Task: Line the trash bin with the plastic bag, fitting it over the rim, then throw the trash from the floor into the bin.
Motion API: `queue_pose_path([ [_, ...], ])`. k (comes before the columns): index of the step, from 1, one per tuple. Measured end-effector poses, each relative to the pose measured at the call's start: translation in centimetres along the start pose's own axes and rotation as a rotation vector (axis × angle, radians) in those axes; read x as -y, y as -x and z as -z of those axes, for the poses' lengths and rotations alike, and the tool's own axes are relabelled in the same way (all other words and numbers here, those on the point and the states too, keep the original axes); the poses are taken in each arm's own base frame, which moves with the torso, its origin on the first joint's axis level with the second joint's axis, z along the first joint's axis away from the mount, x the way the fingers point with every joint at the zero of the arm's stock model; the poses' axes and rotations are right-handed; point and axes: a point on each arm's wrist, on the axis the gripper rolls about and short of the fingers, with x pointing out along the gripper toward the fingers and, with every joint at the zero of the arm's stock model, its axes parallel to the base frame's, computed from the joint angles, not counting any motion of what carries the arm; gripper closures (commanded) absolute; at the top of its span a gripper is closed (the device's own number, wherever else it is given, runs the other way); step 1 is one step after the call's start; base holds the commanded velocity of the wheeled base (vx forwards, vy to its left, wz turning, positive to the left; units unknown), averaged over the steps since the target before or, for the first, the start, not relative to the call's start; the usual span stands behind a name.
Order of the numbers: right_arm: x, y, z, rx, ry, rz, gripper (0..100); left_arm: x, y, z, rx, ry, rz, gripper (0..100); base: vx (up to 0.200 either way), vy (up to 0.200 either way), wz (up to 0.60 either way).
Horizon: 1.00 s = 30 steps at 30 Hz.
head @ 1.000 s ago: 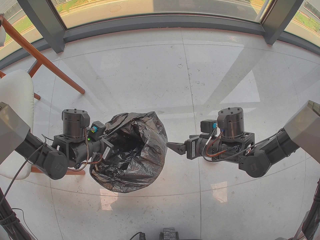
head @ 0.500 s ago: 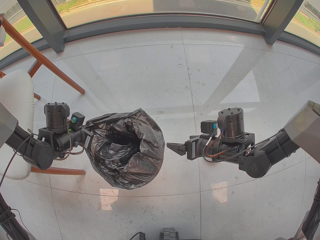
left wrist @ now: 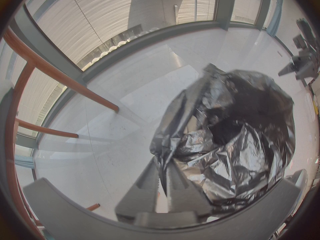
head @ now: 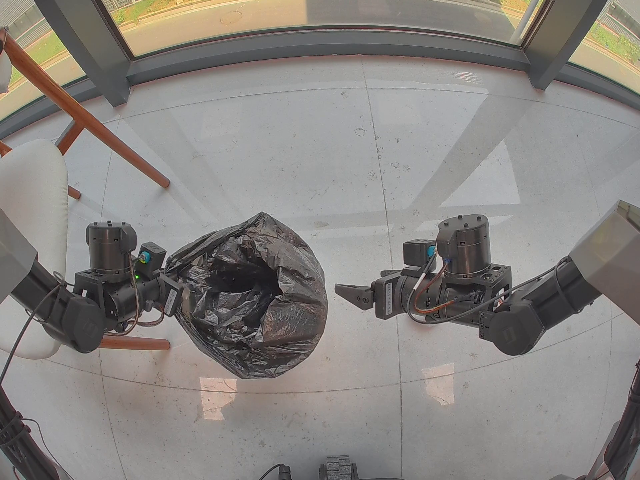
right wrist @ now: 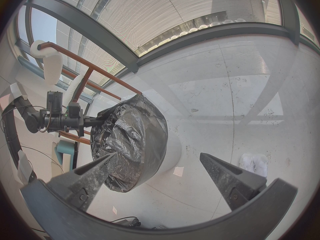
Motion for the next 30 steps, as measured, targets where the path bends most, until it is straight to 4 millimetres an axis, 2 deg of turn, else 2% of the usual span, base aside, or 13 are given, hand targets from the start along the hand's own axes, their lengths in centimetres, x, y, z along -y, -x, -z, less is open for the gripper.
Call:
queue_pose_path([
  [8, 0.1, 0.1, 0.2, -0.009, -0.002, 0.004, 0, 0.4, 0.7, 1.7, -0.058, 0.0, 0.018, 0, 0.0, 0.0, 0.0],
  [17, 0.1, 0.2, 0.2, -0.008, -0.001, 0.004, 0, 1.9, 3.0, 5.3, -0.141, -0.013, 0.086, 0, 0.0, 0.0, 0.0],
  [24, 0.1, 0.2, 0.2, -0.008, -0.002, 0.004, 0, 2.1, 4.0, 5.8, -0.089, -0.003, 0.074, 0, 0.0, 0.0, 0.0],
  [30, 0.1, 0.2, 0.2, -0.006, -0.001, 0.004, 0, 2.9, 5.0, 7.3, -0.123, -0.008, 0.125, 0, 0.0, 0.0, 0.0],
])
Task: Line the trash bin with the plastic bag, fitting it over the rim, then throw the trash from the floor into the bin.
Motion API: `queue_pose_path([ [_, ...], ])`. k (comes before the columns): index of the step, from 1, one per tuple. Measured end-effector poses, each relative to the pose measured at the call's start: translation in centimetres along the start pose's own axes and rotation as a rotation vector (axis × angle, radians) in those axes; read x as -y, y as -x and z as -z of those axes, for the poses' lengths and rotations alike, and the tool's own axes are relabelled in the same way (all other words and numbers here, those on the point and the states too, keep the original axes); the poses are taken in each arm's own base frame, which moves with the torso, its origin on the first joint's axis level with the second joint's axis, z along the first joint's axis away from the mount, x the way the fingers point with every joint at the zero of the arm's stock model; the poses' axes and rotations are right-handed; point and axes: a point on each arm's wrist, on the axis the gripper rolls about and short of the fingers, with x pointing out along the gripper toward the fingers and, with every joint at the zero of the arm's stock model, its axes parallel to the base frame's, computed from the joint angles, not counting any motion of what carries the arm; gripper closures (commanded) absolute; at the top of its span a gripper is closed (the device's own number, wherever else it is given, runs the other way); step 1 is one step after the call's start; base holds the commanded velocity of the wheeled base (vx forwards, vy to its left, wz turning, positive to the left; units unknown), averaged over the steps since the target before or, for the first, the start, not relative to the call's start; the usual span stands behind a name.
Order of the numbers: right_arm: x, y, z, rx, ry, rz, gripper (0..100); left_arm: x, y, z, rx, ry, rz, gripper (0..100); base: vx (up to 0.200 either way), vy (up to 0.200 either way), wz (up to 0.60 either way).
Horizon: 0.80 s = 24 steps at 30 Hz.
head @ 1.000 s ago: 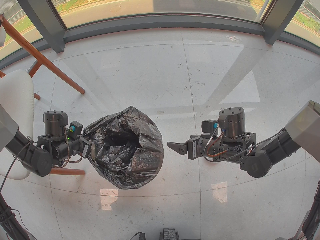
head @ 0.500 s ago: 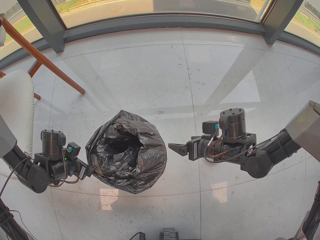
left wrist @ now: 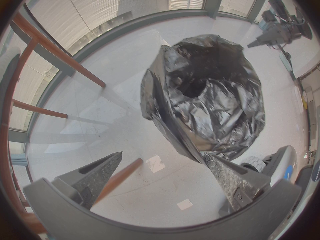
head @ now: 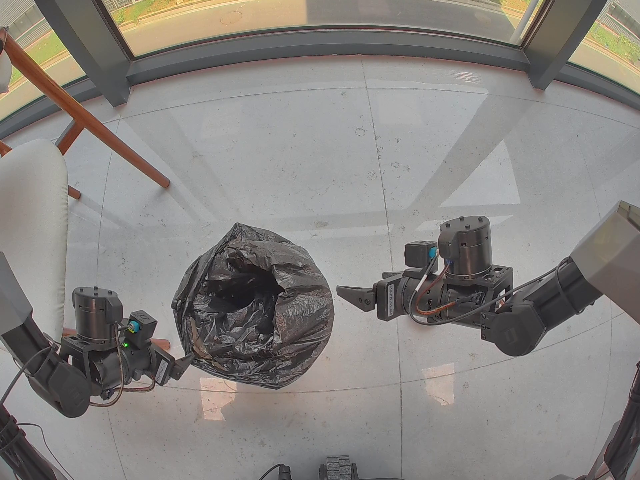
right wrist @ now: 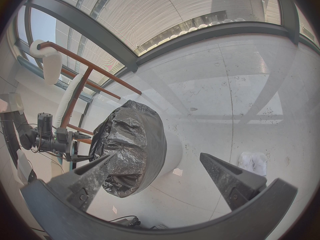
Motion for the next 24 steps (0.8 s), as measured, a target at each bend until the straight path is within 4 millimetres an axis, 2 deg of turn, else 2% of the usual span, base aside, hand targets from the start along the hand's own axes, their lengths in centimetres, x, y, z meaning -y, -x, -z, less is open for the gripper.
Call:
queue_pose_path([
  [7, 0.2, 0.1, -0.1, 0.004, -0.003, 0.005, 0, 0.5, 0.5, 0.6, 0.005, 0.001, 0.028, 0, 0.0, 0.0, 0.0],
  [16, 1.0, 0.7, -0.9, 0.067, -0.017, 0.017, 0, -0.4, 0.6, -1.6, 0.188, 0.103, 0.016, 0, 0.0, 0.0, 0.0],
  [21, 1.6, 1.3, -0.5, 0.078, -0.03, 0.029, 0, -0.1, 1.6, -1.4, 0.212, 0.148, 0.058, 0, 0.0, 0.0, 0.0],
  [24, 1.9, 1.5, 0.0, 0.074, -0.035, 0.035, 0, -0.6, 1.9, -1.1, 0.205, 0.178, 0.024, 0, 0.0, 0.0, 0.0],
])
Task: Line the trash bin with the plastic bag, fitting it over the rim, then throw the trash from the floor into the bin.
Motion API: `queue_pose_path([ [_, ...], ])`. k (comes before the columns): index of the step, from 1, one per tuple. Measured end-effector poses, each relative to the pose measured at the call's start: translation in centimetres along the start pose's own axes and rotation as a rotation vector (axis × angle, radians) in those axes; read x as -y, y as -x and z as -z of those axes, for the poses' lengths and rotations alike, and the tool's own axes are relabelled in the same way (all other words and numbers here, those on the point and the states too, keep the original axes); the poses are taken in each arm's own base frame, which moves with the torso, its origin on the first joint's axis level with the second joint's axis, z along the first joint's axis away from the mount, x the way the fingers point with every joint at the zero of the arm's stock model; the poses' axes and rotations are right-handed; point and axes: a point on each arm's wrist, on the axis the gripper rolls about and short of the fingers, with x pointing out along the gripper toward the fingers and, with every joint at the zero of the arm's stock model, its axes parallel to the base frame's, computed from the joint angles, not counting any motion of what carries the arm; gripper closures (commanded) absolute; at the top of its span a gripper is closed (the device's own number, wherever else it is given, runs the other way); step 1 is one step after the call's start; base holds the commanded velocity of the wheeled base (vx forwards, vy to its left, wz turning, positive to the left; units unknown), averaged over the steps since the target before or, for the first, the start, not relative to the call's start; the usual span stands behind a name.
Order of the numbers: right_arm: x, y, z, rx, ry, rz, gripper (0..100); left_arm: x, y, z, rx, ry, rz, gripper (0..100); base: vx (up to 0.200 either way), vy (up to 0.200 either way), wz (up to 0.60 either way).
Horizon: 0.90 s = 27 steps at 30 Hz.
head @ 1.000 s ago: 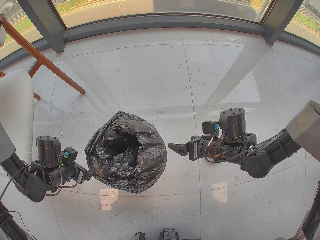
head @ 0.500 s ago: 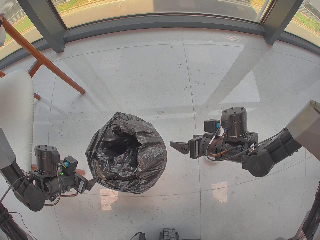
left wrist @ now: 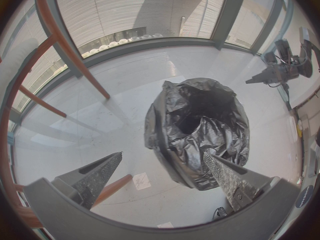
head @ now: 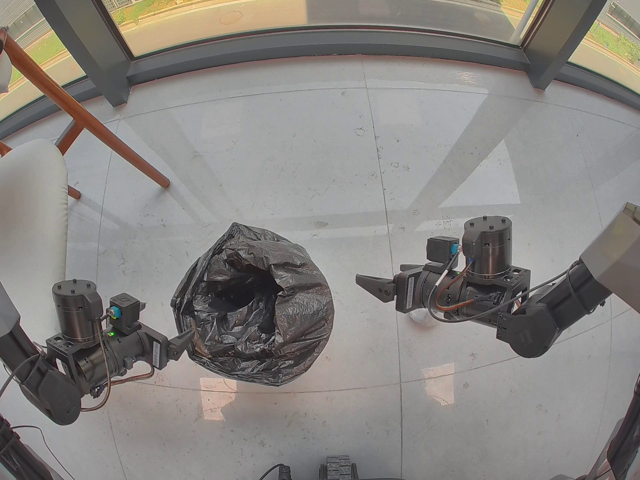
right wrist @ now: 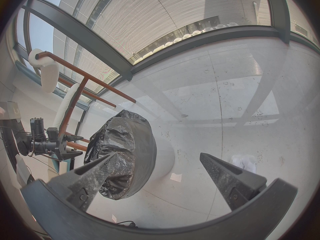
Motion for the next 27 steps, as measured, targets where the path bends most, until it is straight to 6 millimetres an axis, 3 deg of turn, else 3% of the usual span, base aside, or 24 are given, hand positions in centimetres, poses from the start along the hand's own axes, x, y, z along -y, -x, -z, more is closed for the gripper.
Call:
queue_pose_path([
  [10, 0.7, 0.6, 0.5, 0.009, -0.004, 0.015, 0, -1.9, -0.5, 0.5, -0.021, 0.037, -0.135, 0, 0.0, 0.0, 0.0],
  [18, 0.9, 0.8, 0.5, 0.01, -0.007, 0.022, 0, -2.1, -2.4, 1.2, 0.049, 0.036, -0.167, 0, 0.0, 0.0, 0.0],
  [27, 1.5, 1.1, 0.3, 0.015, -0.014, 0.038, 0, -1.4, -3.6, 3.5, -0.04, 0.036, -0.143, 0, 0.0, 0.0, 0.0],
])
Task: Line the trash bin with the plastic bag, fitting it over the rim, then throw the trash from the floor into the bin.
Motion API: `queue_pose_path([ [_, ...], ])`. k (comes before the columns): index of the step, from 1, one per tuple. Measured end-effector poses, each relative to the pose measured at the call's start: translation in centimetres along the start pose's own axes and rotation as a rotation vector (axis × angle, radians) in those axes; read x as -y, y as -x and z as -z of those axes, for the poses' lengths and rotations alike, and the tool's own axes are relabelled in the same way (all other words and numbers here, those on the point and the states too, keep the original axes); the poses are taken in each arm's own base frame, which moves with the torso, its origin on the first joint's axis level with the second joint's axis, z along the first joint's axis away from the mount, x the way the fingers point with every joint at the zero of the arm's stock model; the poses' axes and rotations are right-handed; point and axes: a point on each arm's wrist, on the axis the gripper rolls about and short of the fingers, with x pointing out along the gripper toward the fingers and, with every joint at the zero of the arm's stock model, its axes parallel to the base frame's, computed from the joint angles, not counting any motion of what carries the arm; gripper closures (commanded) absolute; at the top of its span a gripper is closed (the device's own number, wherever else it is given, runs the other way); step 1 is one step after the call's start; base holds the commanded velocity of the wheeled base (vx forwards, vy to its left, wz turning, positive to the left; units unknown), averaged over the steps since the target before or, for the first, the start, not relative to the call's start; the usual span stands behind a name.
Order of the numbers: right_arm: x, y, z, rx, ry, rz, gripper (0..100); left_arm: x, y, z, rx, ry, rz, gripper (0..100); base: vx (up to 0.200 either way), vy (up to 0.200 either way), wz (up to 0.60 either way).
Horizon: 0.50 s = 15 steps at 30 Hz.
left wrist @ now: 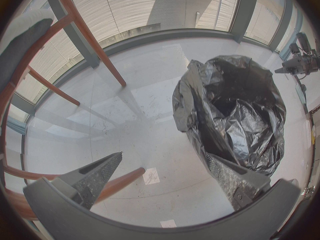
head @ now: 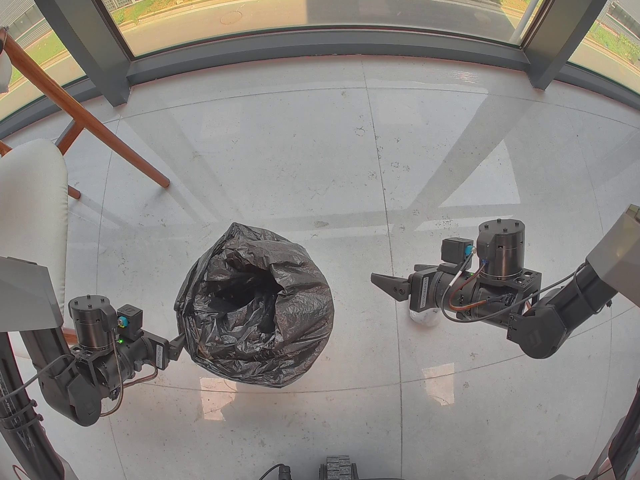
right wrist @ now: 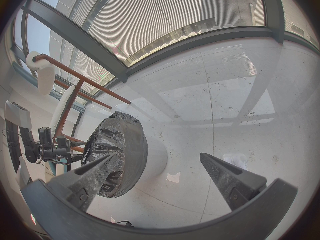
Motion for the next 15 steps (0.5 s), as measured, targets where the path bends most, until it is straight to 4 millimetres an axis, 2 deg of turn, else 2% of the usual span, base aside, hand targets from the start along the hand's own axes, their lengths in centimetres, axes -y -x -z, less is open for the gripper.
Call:
queue_pose_path([
  [15, 0.2, 0.1, 0.0, 0.001, -0.002, 0.004, 0, 0.3, -1.0, 1.5, -0.067, -0.003, 0.014, 0, 0.0, 0.0, 0.0],
])
